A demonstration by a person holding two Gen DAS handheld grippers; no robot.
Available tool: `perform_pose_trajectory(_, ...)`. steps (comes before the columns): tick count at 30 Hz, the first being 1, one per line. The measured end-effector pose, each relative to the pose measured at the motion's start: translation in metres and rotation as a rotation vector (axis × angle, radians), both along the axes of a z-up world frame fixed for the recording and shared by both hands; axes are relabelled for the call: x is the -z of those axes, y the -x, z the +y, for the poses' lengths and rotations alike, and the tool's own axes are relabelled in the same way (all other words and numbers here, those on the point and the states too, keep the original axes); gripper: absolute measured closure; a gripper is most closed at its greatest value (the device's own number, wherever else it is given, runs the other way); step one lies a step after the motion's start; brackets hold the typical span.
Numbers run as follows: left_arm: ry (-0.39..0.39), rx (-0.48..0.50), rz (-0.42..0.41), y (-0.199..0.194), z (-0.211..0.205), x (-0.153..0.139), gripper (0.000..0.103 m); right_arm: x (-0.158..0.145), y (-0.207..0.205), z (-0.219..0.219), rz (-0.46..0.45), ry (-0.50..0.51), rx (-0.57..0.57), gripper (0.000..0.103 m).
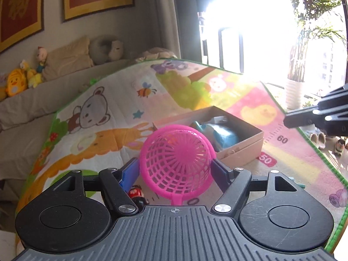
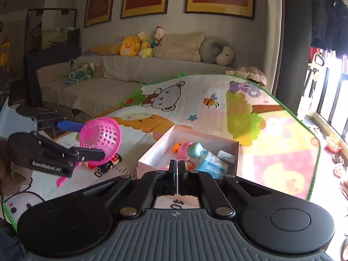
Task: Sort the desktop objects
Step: 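Carry the net with the left tool while the right carries the crank toy over the box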
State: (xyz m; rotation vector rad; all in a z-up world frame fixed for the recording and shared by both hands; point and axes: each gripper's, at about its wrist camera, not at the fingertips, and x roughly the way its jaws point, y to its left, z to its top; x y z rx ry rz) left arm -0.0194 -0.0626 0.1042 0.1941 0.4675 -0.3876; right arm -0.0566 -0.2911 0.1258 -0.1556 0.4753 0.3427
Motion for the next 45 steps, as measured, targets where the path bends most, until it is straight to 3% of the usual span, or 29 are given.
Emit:
perform_pose_trajectory(2,0.004,-0.008,0.039,-0.003,0.0,0.012,0.026,0.019,0.004,-0.006,0.052,0.019,0.016,0.074)
perform_pose_trajectory(3,0.0,-0.011,0.066,-0.003,-0.001,0.021,0.026,0.03,0.009,-0.008,0.057,0.036,0.036,0.046)
perform_pose_trajectory(4,-0.005,-0.011,0.095,-0.003,-0.001,0.03,0.026,0.041,0.013,-0.011,0.057,0.047,0.059,0.03)
perform_pose_trajectory(9,-0.031,-0.003,0.198,-0.002,-0.006,0.066,0.026,0.092,0.019,-0.014,0.147,0.058,0.093,0.014)
perform_pose_trajectory(15,-0.055,-0.015,0.221,0.0,-0.006,0.078,0.026,0.12,-0.002,-0.015,0.265,0.026,0.094,0.013)
perform_pose_trajectory(20,-0.058,-0.013,0.232,0.002,-0.009,0.083,0.026,0.126,-0.002,-0.006,0.274,0.072,0.11,0.014)
perform_pose_trajectory(24,-0.045,-0.006,0.247,0.002,-0.009,0.087,0.026,0.122,-0.009,-0.005,0.299,0.038,0.113,0.031)
perform_pose_trajectory(29,-0.031,-0.009,0.245,0.007,-0.004,0.086,0.026,0.119,-0.01,0.003,0.301,0.056,0.116,0.032)
perform_pose_trajectory(36,-0.007,-0.001,0.199,0.014,-0.001,0.067,0.026,0.09,0.002,0.007,0.228,0.04,0.11,0.032)
perform_pose_trajectory(45,0.059,0.008,0.053,-0.012,-0.015,-0.004,0.027,0.017,0.018,0.008,0.011,0.007,0.093,0.032)
